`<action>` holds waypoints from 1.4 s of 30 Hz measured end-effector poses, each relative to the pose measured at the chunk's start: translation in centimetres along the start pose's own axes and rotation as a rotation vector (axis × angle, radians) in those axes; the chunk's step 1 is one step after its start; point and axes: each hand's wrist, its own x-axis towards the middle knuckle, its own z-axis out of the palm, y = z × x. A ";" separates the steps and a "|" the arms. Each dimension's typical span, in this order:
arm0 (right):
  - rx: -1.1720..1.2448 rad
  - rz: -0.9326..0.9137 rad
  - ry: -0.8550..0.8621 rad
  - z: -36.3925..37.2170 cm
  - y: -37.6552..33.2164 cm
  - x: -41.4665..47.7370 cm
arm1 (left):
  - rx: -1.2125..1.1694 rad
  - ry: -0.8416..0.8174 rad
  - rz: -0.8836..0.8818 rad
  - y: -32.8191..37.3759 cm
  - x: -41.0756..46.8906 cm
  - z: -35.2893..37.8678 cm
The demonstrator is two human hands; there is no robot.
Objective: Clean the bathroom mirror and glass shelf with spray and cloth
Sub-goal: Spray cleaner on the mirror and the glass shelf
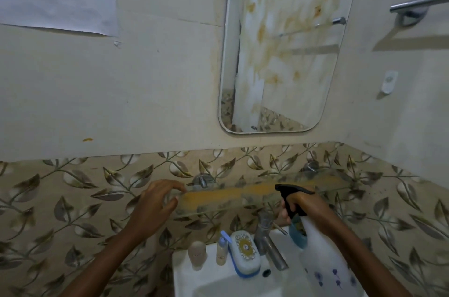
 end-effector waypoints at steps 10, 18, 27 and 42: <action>-0.027 -0.003 0.230 -3.8 1.6 1.1 | -0.010 -0.059 0.045 -0.3 1.5 1.4; 0.032 -0.022 0.270 -7.1 1.0 2.9 | -0.030 -0.076 0.110 0.5 3.7 2.7; 0.016 0.046 0.338 -9.5 2.4 4.3 | -0.053 -0.102 0.149 0.6 4.8 3.9; 0.151 0.044 0.597 -12.9 1.0 4.1 | -0.113 -0.153 0.166 0.8 5.1 4.8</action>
